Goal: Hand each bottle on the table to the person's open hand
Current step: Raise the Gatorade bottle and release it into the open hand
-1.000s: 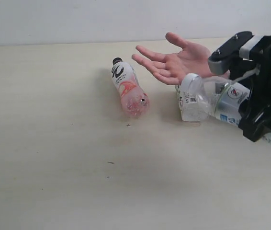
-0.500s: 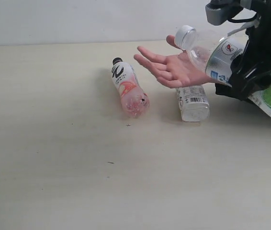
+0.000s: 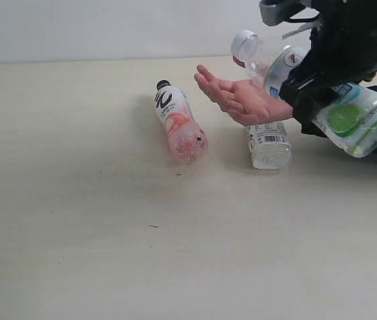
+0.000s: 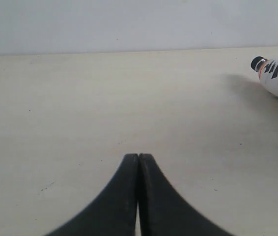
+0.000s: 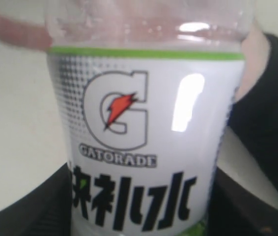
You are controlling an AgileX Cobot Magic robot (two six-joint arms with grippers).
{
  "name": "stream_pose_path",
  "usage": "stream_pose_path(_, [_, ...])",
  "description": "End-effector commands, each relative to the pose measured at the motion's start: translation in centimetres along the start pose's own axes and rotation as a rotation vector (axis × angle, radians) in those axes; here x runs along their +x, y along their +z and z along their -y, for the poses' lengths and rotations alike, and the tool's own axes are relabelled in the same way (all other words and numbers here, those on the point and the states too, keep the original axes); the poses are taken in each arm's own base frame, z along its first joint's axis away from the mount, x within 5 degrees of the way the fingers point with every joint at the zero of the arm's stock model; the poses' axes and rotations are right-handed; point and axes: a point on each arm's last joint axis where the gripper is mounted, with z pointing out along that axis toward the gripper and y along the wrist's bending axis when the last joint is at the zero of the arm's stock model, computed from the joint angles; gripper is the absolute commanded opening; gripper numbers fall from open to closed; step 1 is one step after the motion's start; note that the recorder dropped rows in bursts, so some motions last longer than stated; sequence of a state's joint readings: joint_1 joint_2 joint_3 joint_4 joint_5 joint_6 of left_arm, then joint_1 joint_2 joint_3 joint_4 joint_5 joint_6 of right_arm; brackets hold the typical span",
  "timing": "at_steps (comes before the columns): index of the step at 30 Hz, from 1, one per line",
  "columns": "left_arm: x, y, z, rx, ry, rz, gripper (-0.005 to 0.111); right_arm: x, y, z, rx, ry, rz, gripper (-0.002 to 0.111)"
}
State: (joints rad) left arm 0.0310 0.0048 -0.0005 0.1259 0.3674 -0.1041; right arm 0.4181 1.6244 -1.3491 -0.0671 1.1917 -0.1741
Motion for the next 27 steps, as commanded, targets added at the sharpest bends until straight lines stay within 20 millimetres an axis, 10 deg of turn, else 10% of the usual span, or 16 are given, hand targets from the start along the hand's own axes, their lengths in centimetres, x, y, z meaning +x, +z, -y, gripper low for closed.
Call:
stream_pose_path(1, [0.0,0.0,0.0,0.004,-0.003,0.008,0.003,-3.0,0.3,0.5,0.014,0.065,0.149,0.0])
stream_pose_path(10, [0.0,0.0,0.0,0.004,-0.003,0.008,0.003,-5.3,4.5,0.6,-0.006,0.078,0.095,0.0])
stream_pose_path(21, [0.0,0.0,0.0,0.004,-0.003,0.008,0.003,-6.1,4.4,-0.1,-0.094,0.146,0.105,0.0])
stream_pose_path(27, [0.0,0.0,0.0,0.004,-0.003,0.008,0.003,-6.1,5.2,-0.1,-0.1,0.147,0.068,0.022])
